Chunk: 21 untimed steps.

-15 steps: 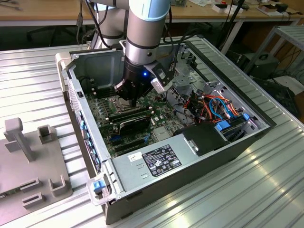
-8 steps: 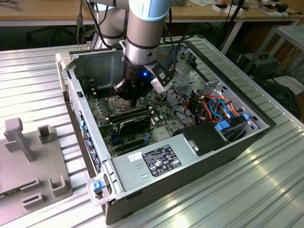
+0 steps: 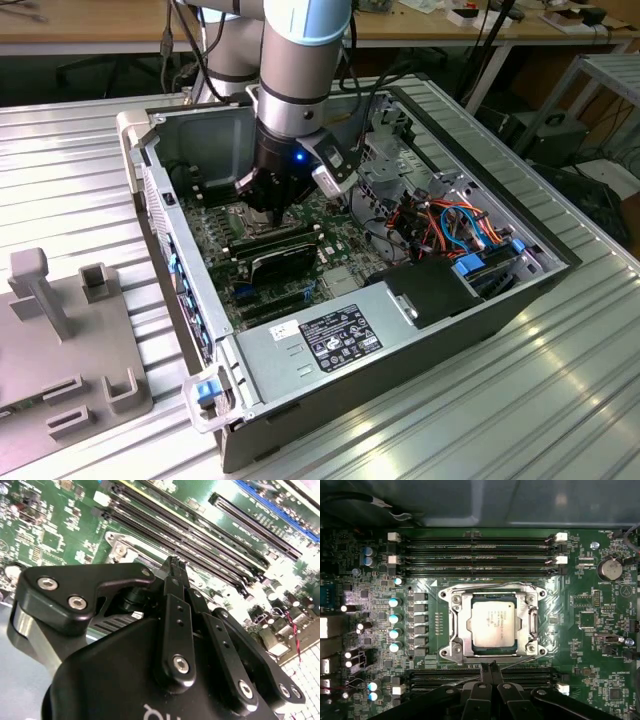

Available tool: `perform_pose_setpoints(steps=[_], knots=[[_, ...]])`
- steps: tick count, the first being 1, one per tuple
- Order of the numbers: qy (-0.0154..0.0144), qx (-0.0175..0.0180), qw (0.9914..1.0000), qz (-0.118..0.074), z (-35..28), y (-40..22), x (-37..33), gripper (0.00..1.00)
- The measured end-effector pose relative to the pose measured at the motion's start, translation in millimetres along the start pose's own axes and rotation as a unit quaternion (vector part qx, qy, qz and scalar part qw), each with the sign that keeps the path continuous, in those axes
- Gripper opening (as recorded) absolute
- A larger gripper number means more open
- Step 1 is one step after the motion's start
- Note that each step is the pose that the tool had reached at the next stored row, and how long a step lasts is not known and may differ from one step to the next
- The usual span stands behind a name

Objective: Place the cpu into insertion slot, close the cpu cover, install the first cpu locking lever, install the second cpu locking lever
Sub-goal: 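Install the second cpu locking lever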

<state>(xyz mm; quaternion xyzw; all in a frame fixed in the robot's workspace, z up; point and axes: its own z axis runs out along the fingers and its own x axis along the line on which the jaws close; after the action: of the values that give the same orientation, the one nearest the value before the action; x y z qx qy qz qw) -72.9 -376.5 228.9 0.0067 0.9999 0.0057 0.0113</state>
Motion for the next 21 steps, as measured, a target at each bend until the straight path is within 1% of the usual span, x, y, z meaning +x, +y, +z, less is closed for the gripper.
perform_pose_setpoints(steps=[3,5,9,14,21], knots=[[0.0001,0.0001,1.0,0.0,3.0,0.4,7.2,0.11],[0.0,0.0,1.0,0.0,7.8,1.1,12.4,0.11],[0.0001,0.0001,1.0,0.0,12.0,1.2,19.5,0.11],[0.0,0.0,1.0,0.0,14.5,2.1,26.8,0.11],[0.0001,0.0,1.0,0.0,15.0,2.2,32.3,0.11]])
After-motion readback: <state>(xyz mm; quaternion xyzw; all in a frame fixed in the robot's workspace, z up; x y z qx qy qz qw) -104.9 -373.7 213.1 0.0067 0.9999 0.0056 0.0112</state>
